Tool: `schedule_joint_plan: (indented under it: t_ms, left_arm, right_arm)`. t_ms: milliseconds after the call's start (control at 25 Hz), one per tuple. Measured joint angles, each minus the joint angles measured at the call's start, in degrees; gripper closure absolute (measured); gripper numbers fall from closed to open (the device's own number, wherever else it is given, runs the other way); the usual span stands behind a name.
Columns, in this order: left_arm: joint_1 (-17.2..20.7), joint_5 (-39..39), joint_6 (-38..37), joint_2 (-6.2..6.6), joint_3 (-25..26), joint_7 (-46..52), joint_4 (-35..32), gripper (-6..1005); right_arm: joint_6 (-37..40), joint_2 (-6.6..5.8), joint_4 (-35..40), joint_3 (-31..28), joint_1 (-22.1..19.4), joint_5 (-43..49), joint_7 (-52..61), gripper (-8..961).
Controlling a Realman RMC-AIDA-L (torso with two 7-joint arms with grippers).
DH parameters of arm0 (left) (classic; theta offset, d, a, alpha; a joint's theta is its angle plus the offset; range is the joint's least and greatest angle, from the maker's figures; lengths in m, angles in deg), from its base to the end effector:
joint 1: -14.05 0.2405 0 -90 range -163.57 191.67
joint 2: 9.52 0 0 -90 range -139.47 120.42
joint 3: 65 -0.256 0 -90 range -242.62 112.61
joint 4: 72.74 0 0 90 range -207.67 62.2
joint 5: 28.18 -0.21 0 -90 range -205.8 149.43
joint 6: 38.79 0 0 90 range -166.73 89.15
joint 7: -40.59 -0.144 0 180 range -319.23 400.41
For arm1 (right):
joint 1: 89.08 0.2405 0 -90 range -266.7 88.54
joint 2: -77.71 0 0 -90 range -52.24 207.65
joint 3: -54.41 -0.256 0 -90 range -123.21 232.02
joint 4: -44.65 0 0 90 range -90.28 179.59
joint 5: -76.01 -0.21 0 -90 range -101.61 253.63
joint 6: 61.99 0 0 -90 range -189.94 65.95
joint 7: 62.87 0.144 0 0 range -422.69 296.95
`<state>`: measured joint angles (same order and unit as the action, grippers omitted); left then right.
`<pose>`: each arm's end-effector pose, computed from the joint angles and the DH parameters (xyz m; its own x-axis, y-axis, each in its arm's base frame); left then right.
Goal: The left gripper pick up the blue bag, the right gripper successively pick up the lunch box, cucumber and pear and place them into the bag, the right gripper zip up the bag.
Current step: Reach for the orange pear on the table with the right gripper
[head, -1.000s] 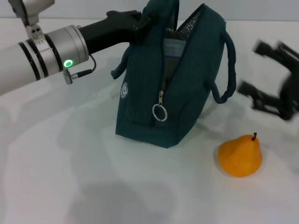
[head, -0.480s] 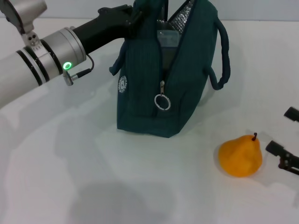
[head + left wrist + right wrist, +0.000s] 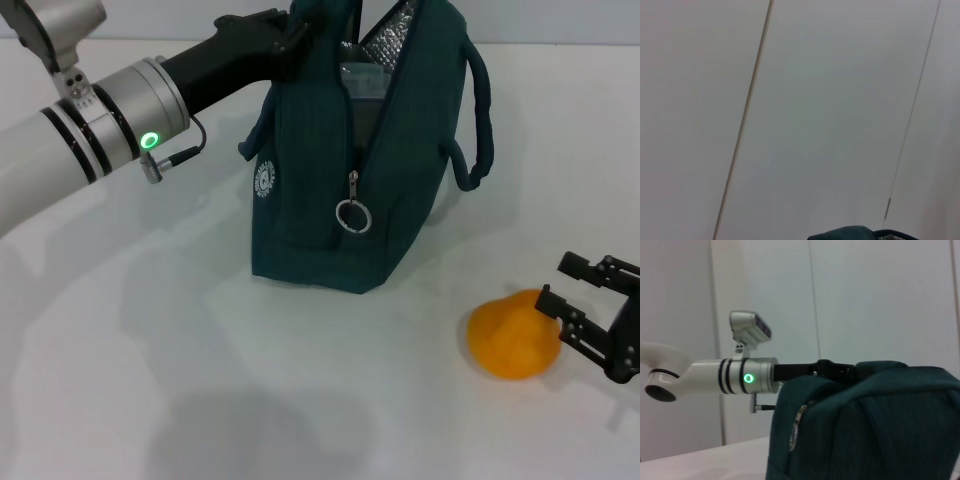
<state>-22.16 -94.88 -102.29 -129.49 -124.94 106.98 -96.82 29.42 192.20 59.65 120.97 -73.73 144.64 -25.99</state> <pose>-0.2141 0.4002 -0.0221 0.5735 0.1935 0.7960 0.6470 -0.7030 -0.2952 0.3157 0.2410 -0.0169 0.7186 -0.0151 -0.6953 -0.3955 -0.8312 -0.3907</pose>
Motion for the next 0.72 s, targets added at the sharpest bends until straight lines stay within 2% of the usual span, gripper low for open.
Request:
schedule_joint_plan:
  t_ms: [160,360,720]
  left_arm:
    - [0.00,0.02,0.00,0.00,0.09,-0.02,-0.20,889]
    - [-0.01,0.04,0.02,0.00,0.24,-0.41,-0.33,888]
    - [-0.41,0.09,0.43,0.00,0.29,-0.94,-0.21,888]
  right_arm:
    - [-0.02,0.03,0.22,0.27,0.96,0.58,0.14,538]
    - [-0.57,0.03,-0.04,0.36,1.92,1.37,0.18,656]
    - [-2.35,0.03,0.45,0.22,3.34,3.94,2.72,695]
